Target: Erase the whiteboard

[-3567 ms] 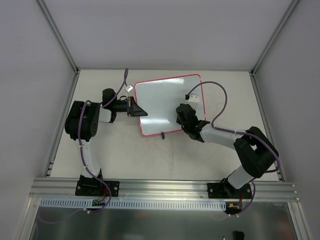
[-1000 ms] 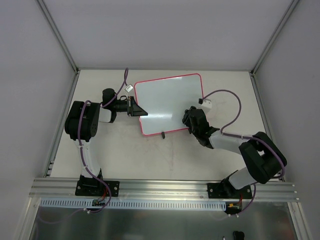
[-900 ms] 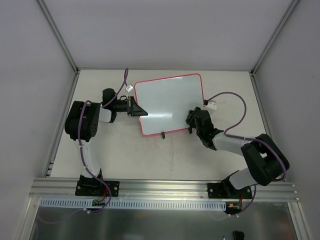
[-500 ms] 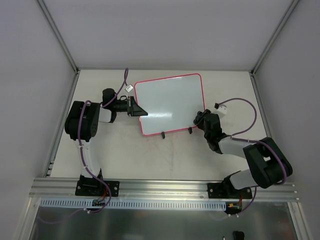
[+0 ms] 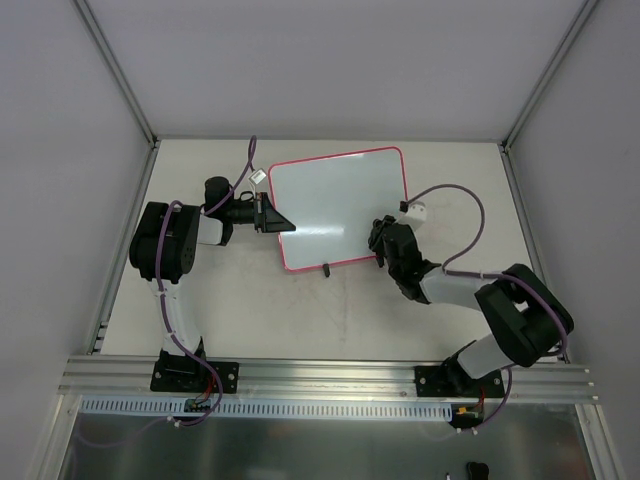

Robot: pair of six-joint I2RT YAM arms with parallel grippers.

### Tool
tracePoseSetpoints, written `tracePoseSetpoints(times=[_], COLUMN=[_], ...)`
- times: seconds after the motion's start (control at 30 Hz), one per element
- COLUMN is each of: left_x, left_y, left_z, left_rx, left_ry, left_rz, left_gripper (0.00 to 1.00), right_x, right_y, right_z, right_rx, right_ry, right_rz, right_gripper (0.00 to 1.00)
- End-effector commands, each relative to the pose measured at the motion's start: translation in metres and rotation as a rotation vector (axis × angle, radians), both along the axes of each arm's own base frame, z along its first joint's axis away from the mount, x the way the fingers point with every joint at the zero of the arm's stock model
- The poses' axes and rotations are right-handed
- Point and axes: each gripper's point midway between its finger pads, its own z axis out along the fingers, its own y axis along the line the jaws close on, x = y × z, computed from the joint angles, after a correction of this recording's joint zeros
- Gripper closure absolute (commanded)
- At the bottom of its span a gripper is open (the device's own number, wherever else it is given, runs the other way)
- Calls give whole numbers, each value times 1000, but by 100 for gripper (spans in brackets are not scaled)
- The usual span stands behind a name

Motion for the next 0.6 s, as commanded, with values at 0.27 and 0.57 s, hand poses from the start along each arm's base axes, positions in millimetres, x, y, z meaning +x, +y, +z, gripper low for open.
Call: tracePoseSetpoints(times=[0.27, 0.57], left_x=[4, 3], left_y=[-3, -3], left_z=[-10, -10], left_rx=[29, 29], left_ry=[-92, -94], left_rz=[21, 21], left_gripper=[100, 100], right_x=[11, 13], right_y=[114, 168], right_z=[27, 17], right_rx=[-28, -203], right_ry=[20, 108], right_rz=[276, 409], right_gripper=[100, 100])
